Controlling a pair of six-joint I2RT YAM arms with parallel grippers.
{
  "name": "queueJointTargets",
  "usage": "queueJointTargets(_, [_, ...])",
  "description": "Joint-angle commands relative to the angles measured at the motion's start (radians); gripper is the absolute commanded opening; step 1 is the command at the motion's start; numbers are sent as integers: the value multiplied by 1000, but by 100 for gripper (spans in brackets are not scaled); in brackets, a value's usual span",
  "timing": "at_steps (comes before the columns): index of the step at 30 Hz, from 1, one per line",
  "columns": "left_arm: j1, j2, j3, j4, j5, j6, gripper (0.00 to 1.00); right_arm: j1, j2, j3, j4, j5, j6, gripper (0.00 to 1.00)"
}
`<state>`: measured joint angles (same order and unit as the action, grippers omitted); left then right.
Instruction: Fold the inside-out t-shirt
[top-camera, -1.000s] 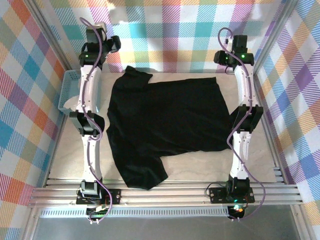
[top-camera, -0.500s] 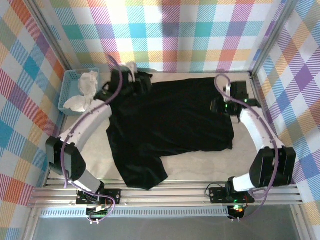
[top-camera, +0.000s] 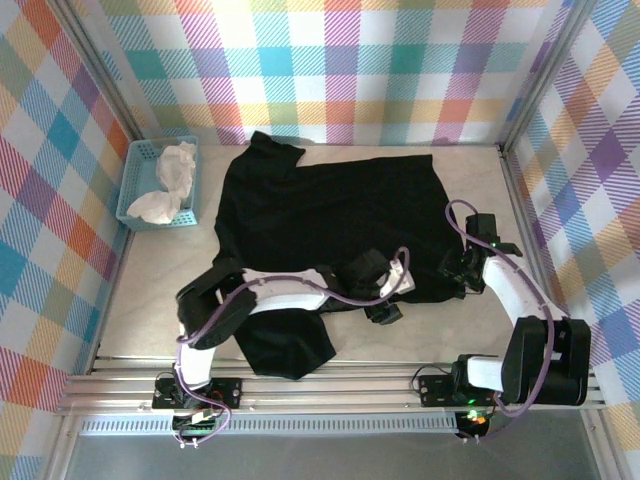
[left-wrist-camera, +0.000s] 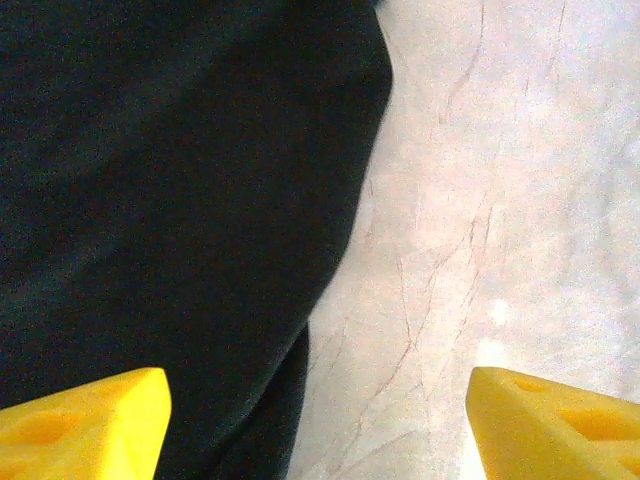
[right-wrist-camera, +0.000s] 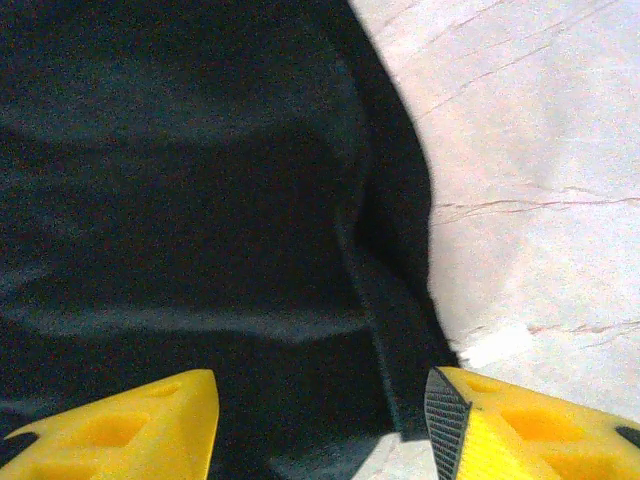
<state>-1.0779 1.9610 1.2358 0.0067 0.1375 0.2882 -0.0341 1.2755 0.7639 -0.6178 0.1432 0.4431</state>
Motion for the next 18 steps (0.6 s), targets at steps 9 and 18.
queueJointTargets(9, [23, 108, 64, -32, -110, 124, 33, -8, 250, 103, -13, 82, -14, 44])
queueJointTargets(18, [236, -256, -242, -52, -69, -128, 0, 53, 222, 199, 35, -494, -113, 5])
